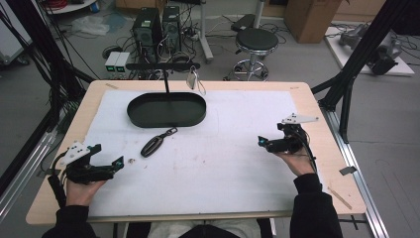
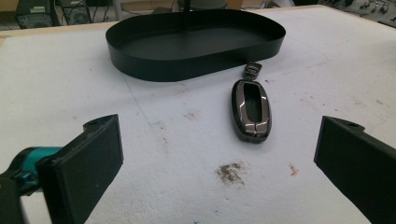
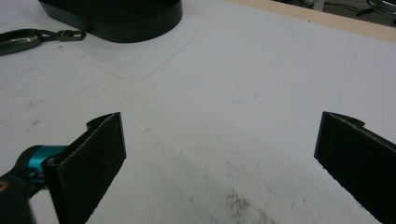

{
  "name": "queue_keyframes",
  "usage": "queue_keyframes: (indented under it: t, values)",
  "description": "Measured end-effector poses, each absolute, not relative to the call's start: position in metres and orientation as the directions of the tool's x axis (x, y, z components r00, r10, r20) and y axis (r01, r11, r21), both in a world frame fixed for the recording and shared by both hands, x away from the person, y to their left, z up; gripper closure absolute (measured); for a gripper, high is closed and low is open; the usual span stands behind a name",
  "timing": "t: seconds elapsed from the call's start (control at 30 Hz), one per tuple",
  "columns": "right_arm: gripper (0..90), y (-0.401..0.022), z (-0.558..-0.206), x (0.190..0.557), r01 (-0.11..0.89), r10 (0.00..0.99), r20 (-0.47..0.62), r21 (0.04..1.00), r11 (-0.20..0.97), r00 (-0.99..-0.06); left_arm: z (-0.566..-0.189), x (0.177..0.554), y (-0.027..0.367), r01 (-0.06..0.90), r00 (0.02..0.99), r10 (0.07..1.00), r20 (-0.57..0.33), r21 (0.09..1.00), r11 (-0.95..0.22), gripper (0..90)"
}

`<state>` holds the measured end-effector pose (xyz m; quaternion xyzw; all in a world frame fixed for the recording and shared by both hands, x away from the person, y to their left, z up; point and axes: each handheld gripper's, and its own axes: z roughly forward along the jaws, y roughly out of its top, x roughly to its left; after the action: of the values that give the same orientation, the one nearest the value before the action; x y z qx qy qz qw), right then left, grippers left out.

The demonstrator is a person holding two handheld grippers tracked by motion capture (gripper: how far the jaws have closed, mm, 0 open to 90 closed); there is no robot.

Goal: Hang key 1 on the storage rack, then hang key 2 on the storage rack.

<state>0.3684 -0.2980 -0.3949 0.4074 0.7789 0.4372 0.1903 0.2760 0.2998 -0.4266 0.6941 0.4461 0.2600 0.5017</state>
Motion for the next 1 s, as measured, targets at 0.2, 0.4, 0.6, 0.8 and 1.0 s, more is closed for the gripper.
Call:
queue_keyframes:
  t: [0.2,0.4,0.6,0.8,1.0]
  values:
    - [1.3,-0.31,-0.412,0.347,0.486,0.82,0.068,0.832,0.268,-0.569,-0.426,0.276,0.3,0.366,0.459,0.885,-0.079,0.924,-0.108,1.7]
    - [1.2,-0.32,-0.409,0.338,0.466,0.836,0.084,0.858,0.216,-0.542,-0.421,0.28,0.293,0.376,0.473,0.879,-0.058,0.916,-0.142,1.7]
    - [1.3,-0.326,-0.409,0.327,0.44,0.843,0.072,0.874,0.203,-0.533,-0.407,0.295,0.276,0.405,0.5,0.866,-0.026,0.891,-0.207,1.7]
    - [1.3,-0.334,-0.412,0.323,0.44,0.848,0.071,0.876,0.199,-0.525,-0.404,0.318,0.249,0.495,0.537,0.844,-0.009,0.813,-0.307,1.7]
    - [1.3,-0.337,-0.417,0.323,0.44,0.859,0.041,0.871,0.22,-0.511,-0.409,0.335,0.224,0.527,0.588,0.808,0.027,0.745,-0.409,1.8]
